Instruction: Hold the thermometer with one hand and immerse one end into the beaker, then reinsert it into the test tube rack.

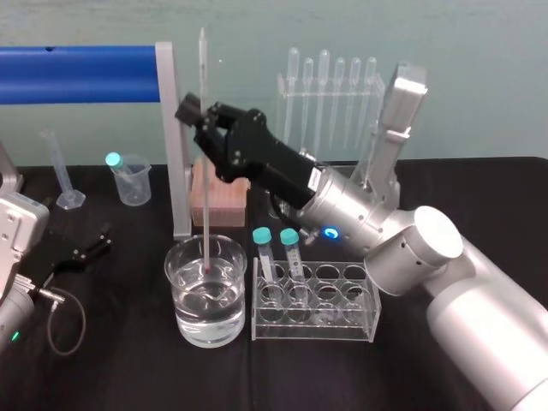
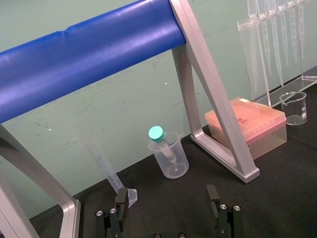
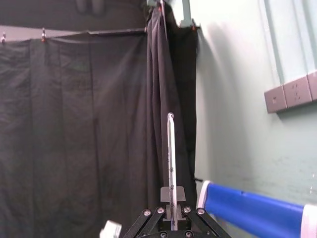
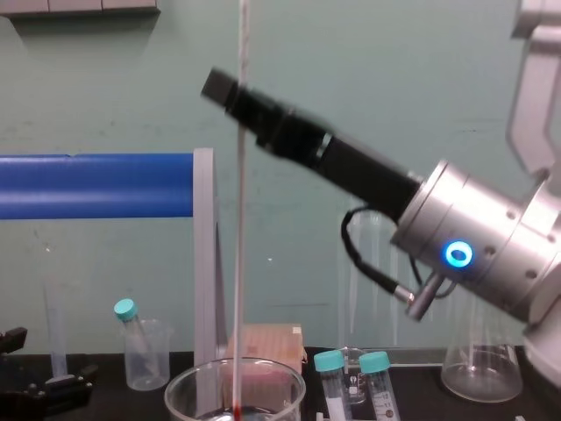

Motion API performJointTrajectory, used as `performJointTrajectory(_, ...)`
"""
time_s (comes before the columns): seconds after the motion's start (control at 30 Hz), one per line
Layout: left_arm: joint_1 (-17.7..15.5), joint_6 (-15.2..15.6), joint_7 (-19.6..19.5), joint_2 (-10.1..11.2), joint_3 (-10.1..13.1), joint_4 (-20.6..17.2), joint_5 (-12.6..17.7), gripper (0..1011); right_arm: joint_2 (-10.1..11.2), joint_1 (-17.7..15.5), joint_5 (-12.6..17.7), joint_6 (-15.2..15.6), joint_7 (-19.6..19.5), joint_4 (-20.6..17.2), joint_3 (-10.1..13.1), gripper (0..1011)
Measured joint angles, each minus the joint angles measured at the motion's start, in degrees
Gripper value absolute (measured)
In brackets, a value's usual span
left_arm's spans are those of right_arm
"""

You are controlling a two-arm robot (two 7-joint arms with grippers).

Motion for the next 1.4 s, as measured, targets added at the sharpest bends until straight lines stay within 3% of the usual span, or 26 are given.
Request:
performJointTrajectory(0.3,0.0,0.0,0.0,0.0,0.0,0.0,0.0,1008,-1.42,1.55,-2.09,-0.75,0.62,5.79,-1.28,52)
performJointTrajectory(0.5,0.0,0.0,0.0,0.0,0.0,0.0,0.0,1008,-2.08,1.87,-2.92,-0.85,0.6,7.68,-1.36,52)
performJointTrajectory(1.4,0.0,0.0,0.0,0.0,0.0,0.0,0.0,1008,-2.44,1.18,-2.43,-0.76,2.76,8.93,-0.65,52)
